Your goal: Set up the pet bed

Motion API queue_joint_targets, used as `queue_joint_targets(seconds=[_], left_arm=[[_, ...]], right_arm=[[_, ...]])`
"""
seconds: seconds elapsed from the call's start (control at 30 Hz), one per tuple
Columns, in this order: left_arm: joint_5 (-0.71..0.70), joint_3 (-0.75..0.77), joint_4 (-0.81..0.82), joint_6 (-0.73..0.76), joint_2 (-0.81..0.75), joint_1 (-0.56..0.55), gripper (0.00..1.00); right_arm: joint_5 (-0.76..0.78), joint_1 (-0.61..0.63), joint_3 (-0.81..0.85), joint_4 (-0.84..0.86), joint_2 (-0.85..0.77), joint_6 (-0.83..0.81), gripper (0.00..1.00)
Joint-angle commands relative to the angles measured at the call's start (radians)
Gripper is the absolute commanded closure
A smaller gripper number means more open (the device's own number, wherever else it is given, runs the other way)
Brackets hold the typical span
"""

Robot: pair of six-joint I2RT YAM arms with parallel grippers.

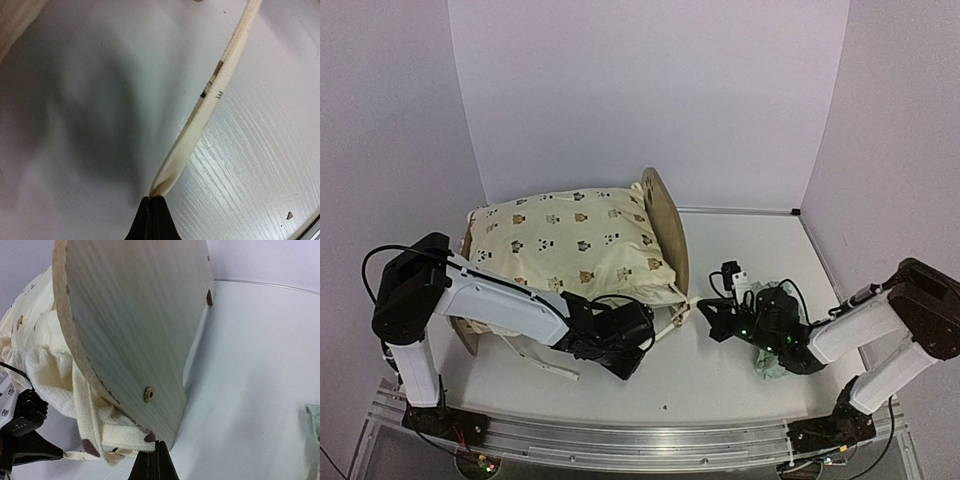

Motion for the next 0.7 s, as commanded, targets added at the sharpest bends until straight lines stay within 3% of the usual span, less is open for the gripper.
queue_joint_targets(seconds=[0.0, 0.3, 0.67], left_arm=[[-0.052, -0.023, -0.048, -0.023, -0.072, 0.009, 1.00], [-0.064, -0.077, -0.066, -0.063, -0.104, 0.062, 1.00], [-0.016, -0.139, -0.029, -0.088, -0.073, 0.099, 1.00]], right_arm=[[0.154, -0.004, -0.013, -0.083, -0.128, -0.022, 1.00], [0.165, -0.004, 0.067, -0.241, -0.293, -0.075, 1.00], [0.205, -0.005, 0.281, -0.384, -0.352, -0.177, 1.00]])
